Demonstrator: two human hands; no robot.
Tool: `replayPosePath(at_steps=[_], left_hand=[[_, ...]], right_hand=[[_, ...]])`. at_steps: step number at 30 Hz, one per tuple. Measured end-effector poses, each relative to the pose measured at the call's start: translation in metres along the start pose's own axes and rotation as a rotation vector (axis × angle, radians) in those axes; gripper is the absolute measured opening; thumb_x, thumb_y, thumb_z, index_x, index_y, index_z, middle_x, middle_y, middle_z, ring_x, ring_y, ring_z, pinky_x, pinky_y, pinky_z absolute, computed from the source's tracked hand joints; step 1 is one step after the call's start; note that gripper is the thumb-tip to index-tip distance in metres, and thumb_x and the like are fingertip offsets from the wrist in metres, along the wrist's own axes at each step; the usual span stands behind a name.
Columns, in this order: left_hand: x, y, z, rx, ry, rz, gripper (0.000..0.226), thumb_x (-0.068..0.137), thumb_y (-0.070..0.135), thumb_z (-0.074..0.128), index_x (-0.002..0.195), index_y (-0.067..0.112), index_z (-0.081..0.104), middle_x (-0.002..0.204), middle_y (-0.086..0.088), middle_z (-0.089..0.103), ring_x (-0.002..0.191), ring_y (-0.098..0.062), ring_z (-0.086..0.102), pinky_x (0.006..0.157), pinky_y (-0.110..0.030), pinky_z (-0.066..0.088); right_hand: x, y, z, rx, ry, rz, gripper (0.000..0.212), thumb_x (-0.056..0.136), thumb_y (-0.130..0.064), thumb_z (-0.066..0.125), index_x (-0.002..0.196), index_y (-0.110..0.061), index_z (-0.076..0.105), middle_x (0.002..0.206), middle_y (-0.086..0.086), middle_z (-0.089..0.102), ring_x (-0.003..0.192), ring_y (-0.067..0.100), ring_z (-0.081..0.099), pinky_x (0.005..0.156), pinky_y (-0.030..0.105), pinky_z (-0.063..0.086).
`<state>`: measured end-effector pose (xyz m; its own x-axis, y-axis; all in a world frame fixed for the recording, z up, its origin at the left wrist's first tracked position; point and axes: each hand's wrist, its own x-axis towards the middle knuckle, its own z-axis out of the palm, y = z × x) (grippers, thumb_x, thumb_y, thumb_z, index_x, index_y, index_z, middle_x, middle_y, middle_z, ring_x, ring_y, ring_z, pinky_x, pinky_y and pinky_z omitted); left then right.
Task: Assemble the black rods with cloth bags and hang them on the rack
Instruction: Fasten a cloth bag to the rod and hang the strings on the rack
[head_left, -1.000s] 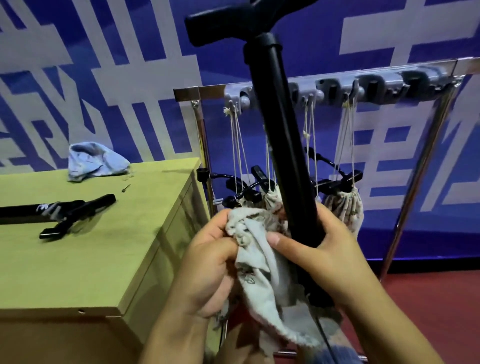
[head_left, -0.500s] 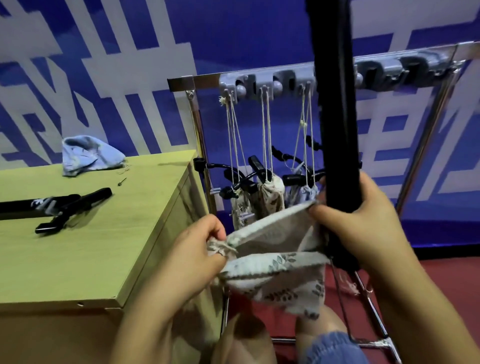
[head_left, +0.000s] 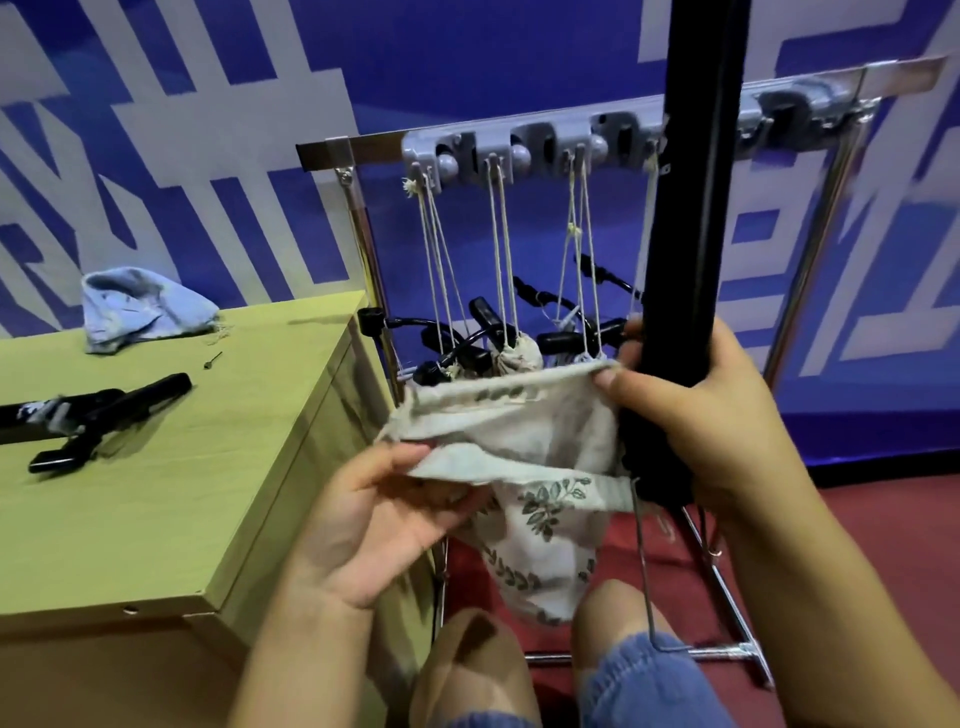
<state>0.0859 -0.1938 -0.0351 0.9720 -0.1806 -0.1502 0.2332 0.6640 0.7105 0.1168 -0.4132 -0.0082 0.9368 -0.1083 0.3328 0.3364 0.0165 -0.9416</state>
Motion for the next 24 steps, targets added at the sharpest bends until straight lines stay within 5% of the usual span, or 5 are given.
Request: replayPosePath(at_steps=[4,8,13,18,24], left_hand=[[0.008,-0.013,0.006,-0.010,0.038,-0.113,0.050,0.038,0.014,0.077,0.086,0.004,0.070,0.088,-0.017,0.069,0.080,-0.031,0.067,0.080,-0.046,0.054],[0.018,-0.033,0.014,0.039,0.207,-0.204,0.023,0.067,0.019,0.057,0.081,0.005,0.068,0.085,-0.018,0.067,0.078,-0.031,0.064,0.091,-0.045,0.048],[0.021,-0.058,0.020,0.004,0.258,-0.363,0.026,0.085,0.024,0.056,0.083,0.001,0.067,0.073,-0.019,0.069,0.067,-0.031,0.068,0.087,-0.047,0.049],[0.025,-0.062,0.029,-0.059,0.258,-0.246,0.017,0.081,0.019,0.060,0.075,0.006,0.068,0.071,-0.014,0.066,0.063,-0.027,0.066,0.087,-0.046,0.047],[0.024,-0.050,0.045,-0.046,0.246,-0.116,0.022,0.088,0.024,0.052,0.086,0.007,0.065,0.095,-0.014,0.062,0.093,-0.032,0.059,0.104,-0.054,0.039]], right_hand=[[0.001,-0.004,-0.002,0.208,-0.015,-0.019,0.046,0.057,-0.052,0.081,0.091,-0.032,0.059,0.070,-0.008,0.063,0.058,0.011,0.056,0.058,0.029,0.047],[0.010,-0.017,0.001,0.691,-0.089,0.030,0.083,0.053,-0.070,0.063,0.106,-0.010,0.040,0.065,0.000,0.053,0.049,0.013,0.046,0.050,0.026,0.046],[0.025,-0.033,0.002,0.793,0.001,-0.134,0.028,0.084,-0.045,0.054,0.094,-0.019,0.054,0.070,0.000,0.054,0.058,0.013,0.050,0.061,0.029,0.044],[0.027,-0.032,-0.001,0.734,-0.077,-0.173,0.044,0.064,-0.013,0.078,0.099,-0.012,0.050,0.074,0.003,0.057,0.069,0.016,0.058,0.070,0.029,0.049],[0.008,-0.010,0.006,0.422,0.058,-0.200,0.040,0.053,-0.039,0.083,0.082,-0.026,0.059,0.072,-0.011,0.064,0.074,0.008,0.060,0.079,0.026,0.046]])
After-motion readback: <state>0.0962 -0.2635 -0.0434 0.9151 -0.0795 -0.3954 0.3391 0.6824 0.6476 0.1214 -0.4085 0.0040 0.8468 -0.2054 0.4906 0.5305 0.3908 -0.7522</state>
